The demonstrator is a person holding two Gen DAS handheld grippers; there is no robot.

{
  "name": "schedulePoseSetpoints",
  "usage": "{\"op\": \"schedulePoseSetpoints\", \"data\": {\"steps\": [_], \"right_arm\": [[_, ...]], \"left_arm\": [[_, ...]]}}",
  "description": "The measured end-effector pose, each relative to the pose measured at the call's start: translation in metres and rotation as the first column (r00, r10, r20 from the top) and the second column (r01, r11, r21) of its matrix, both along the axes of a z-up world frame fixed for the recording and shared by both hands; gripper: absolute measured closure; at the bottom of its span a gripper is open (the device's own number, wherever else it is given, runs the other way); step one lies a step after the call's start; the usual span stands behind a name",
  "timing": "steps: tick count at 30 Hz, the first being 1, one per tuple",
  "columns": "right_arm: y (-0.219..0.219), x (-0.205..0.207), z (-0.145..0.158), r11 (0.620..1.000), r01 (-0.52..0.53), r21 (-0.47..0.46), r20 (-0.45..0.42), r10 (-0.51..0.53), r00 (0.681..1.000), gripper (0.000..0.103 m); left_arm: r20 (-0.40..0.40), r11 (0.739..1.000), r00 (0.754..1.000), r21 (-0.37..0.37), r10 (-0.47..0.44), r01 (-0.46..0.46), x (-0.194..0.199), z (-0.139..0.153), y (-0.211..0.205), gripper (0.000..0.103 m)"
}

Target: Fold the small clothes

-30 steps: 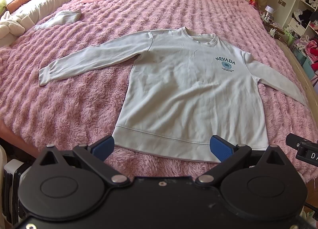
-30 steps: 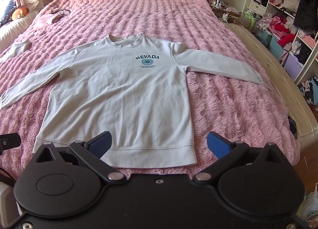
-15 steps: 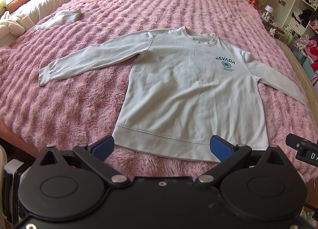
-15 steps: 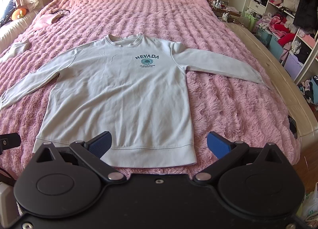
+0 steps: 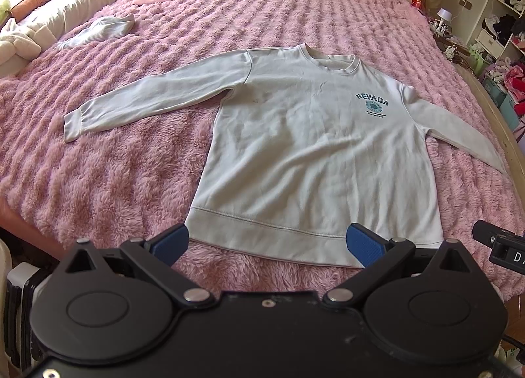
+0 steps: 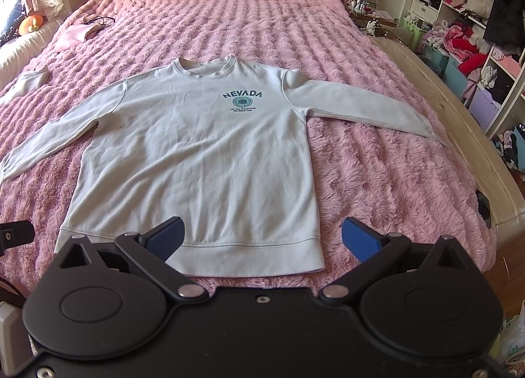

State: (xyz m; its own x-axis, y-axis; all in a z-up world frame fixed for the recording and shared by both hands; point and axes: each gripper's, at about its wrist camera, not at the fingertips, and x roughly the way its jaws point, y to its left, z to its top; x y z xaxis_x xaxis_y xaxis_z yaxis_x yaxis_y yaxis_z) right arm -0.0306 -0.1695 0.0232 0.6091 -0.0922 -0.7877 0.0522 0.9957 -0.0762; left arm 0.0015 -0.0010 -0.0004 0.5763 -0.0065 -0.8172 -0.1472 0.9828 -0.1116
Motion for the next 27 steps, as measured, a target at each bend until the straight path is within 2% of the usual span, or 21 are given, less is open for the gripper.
{"op": "schedulePoseSetpoints", "data": {"steps": [21,24,25,27], "right_arm": [[0.000,0.007,-0.004,1.000,0.000,-0.017,-0.004,0.000,1.000,0.000],[-0.002,0.024,-0.007,0.998,0.008,-0.062,0.026,-0.007,1.000,0.000],[-0.001,0.029,-0.006,0.998,0.003,-0.067,0.050,0.000,0.999,0.000],[-0.004,0.042,-0.004,0.998,-0.003,-0.069,0.129,0.012,0.992,0.000]], "left_arm": [[-0.016,1.000,1.000,0.005,0.019,-0.019,0.011,-0.010,0.006,0.000],[0.020,0.998,0.999,0.027,0.048,-0.049,0.019,-0.015,0.021,0.000],[0.039,0.998,0.997,0.013,0.065,-0.065,0.022,-0.018,0.029,0.000],[0.074,0.991,0.990,-0.066,0.123,-0.118,0.029,-0.025,0.056,0.000]]}}
